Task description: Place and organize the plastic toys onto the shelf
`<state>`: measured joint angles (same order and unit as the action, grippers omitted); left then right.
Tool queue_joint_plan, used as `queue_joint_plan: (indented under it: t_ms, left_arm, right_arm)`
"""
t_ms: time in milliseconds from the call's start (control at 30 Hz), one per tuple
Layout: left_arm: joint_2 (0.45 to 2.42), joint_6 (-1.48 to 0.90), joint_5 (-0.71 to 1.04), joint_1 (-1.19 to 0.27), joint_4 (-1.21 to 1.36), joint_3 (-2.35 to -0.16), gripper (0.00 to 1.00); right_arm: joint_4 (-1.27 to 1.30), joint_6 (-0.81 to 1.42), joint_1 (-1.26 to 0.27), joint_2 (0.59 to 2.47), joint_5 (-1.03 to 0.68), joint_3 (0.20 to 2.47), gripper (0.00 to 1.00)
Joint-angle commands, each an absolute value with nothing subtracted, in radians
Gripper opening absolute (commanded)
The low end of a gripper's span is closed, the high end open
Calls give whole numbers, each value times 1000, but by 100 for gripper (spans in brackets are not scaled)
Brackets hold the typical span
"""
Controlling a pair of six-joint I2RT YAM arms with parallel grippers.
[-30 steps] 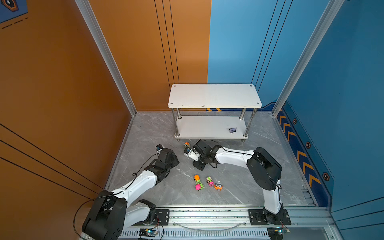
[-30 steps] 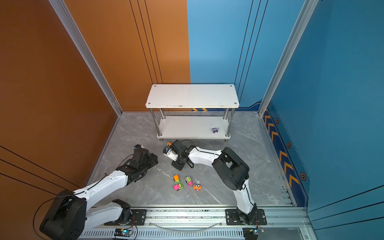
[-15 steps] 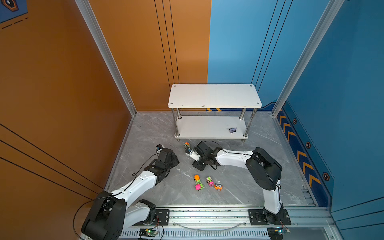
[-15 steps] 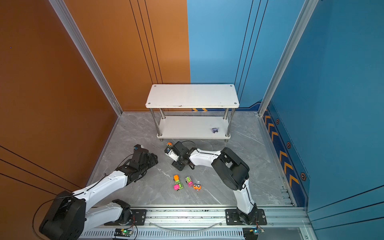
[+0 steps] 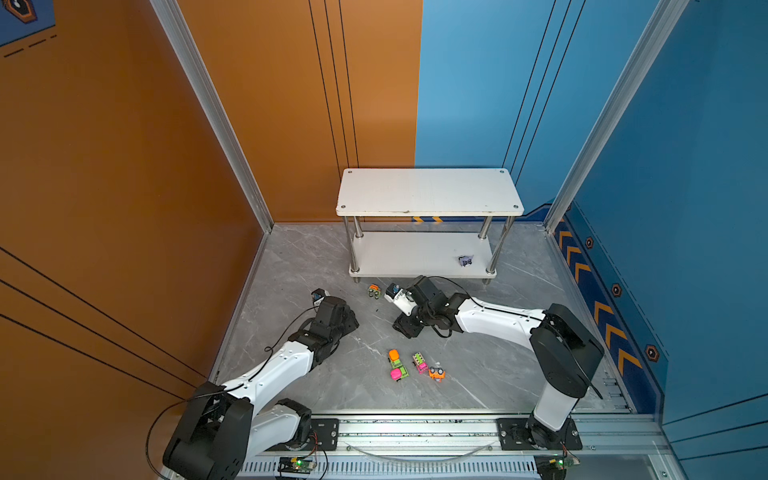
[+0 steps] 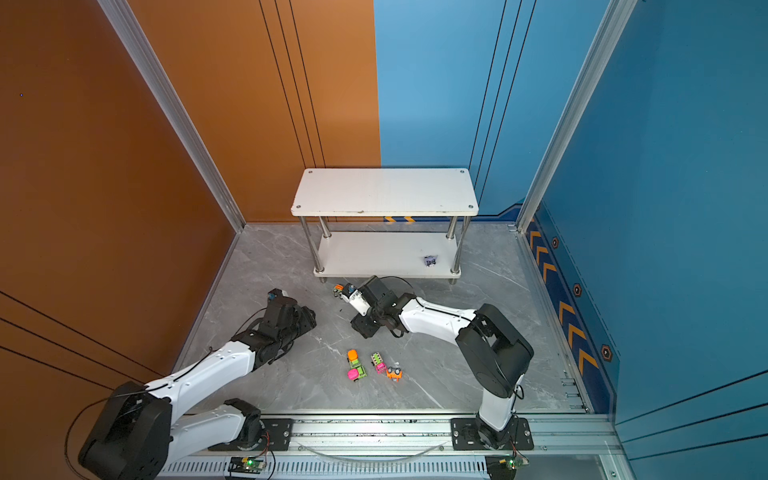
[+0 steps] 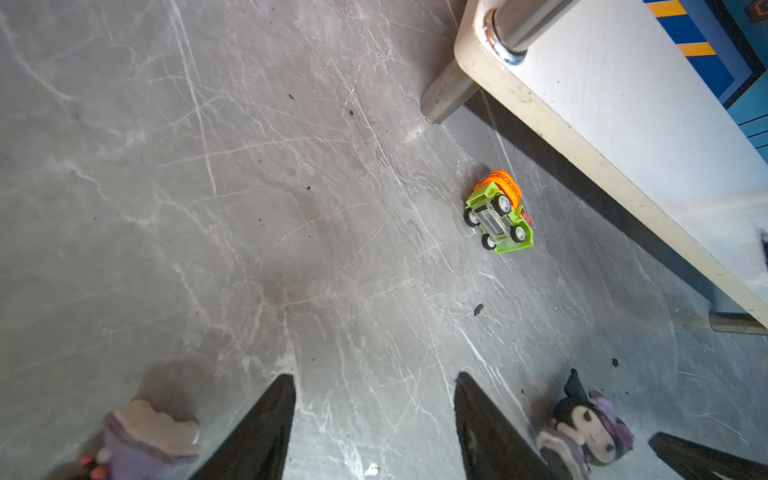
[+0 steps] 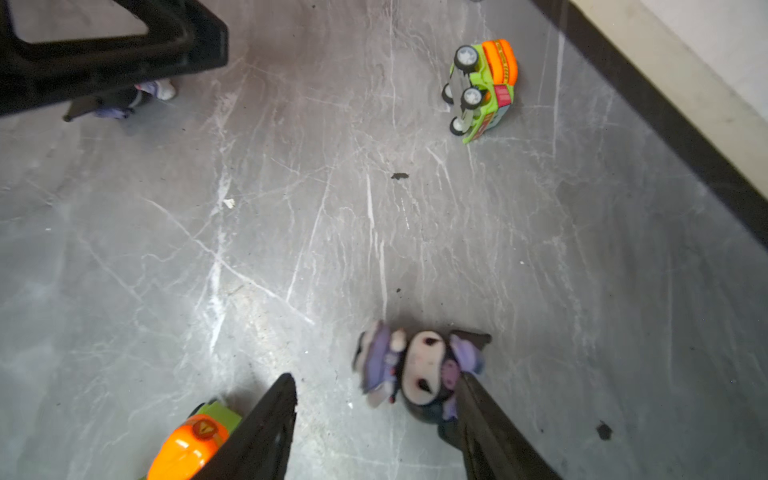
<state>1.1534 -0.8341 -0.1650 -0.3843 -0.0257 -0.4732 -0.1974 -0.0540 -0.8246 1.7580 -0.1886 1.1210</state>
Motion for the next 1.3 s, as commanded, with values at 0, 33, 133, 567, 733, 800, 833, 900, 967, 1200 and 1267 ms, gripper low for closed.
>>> queue_joint_plan:
  t_ms: [0,33,133,567,733,800,833,900,967,1200,1267]
  left_arm:
    - [1141,-825,-143,-374,-41,-466,63]
    - [1139,-825,-144,-375,-42,-465,63]
    - [1137,-822,-140,-376,-43,-463,62]
    - [1293,-795,-87,-427,26,-547,36]
    - [1407,-781,-58,-471,40,-641,39]
    - [1458,-772,-51,-494,40,-686,39]
    - [1478,-772,-48,-504,40,-704,40]
    - [1522,-773,-43,-521,50,-740,39]
    - [1567,-773,-33,-538,65,-771,40]
    - [1690,-780,4,-582,86,-857,39]
    - [1713,-787,11,-593,90,-865,39]
  right_arm:
    - [-213,5,-822,1739,-215,1100,63]
    - [-225,17,-818,1739,-206,1101,63]
    - [-261,78,-792,1740,-212,1110,57]
    - [-362,205,-765,1720,-328,1059,0]
    - [-358,206,-771,1773,-338,1064,0]
    - [-357,204,-770,1794,-332,1070,0]
    - [-358,204,-768,1800,-329,1072,0]
    - [-357,202,-760,1819,-324,1078,0]
    - [-358,202,-747,1842,-323,1090,0]
    - [-356,195,-671,1902,-304,1160,0]
    - [-353,197,-648,1922,-306,1196,0]
